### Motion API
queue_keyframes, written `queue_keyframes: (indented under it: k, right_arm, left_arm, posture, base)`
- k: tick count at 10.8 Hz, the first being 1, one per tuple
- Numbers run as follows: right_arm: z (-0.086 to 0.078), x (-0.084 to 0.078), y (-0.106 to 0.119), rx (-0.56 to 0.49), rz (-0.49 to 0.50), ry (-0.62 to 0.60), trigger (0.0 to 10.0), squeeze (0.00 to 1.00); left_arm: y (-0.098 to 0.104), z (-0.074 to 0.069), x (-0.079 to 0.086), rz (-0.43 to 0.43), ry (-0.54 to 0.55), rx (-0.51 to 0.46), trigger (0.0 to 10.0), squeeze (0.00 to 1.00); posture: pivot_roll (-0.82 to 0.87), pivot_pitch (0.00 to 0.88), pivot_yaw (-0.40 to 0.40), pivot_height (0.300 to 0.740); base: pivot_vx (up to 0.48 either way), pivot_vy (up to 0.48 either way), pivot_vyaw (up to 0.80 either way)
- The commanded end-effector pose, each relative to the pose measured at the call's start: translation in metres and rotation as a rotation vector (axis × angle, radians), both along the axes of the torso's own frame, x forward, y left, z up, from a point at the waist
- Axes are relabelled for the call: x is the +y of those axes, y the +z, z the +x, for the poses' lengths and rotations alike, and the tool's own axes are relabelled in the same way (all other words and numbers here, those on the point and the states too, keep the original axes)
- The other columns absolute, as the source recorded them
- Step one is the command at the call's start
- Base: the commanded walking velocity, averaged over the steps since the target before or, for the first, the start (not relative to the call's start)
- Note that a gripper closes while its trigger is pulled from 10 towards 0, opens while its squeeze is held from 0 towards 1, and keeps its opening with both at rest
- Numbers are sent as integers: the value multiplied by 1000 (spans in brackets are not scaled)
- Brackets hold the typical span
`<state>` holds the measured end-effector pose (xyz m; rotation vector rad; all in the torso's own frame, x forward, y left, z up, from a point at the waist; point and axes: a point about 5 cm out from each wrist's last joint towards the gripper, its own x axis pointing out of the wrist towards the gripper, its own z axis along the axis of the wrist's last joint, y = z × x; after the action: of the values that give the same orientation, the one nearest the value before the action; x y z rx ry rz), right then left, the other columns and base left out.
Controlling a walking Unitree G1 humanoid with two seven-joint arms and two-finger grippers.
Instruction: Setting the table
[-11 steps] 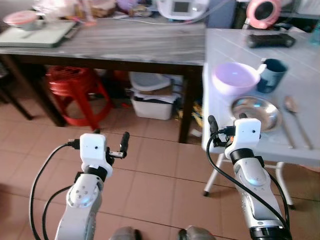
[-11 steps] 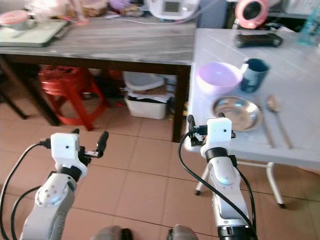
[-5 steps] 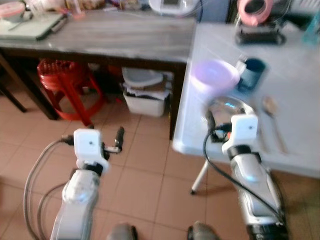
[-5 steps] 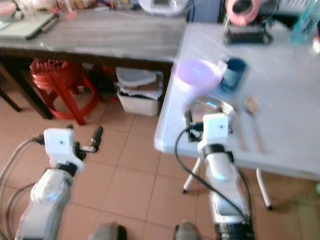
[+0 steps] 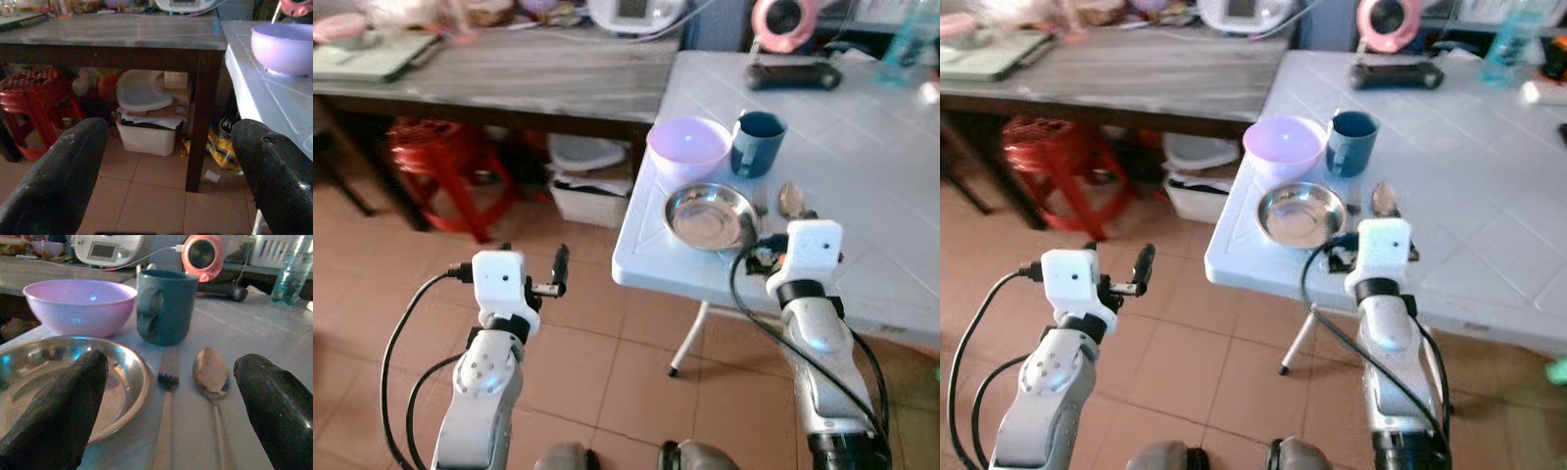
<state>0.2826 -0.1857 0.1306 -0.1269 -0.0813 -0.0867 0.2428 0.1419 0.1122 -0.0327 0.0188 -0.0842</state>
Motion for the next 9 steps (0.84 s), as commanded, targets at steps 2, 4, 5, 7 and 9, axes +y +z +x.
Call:
queue_keyframes:
  k: [2,4,5,7,9]
  right_arm:
    - [7,-1,4,-7,4,-3,10000,0]
    - [13,-3,7,-11,9,-7,10000,0]
    - [14,-4,7,-5,21,-9,10000,0]
    - [21,-4,8,0,41,-10,10000,0]
    - [22,-5,1,49,112,-43,10000,0]
  left_arm:
    - [0,2,2,16,13,3,10000,0]
    - [0,2,1,17,16,4,10000,0]
    - [0,2,1,18,18,4,10000,0]
    - [0,1,1,20,18,6,10000,0]
    - [0,1,-1,22,7,6,10000,0]
  posture:
    - [33,93,56,740]
    - [33,102,52,740]
    - [34,112,51,740]
    - [32,118,54,740]
    - [35,124,56,740]
  base:
    - [0,0,0]
    - [0,0,0]
    - [0,0,0]
    - [0,0,0]
    - [0,0,0]
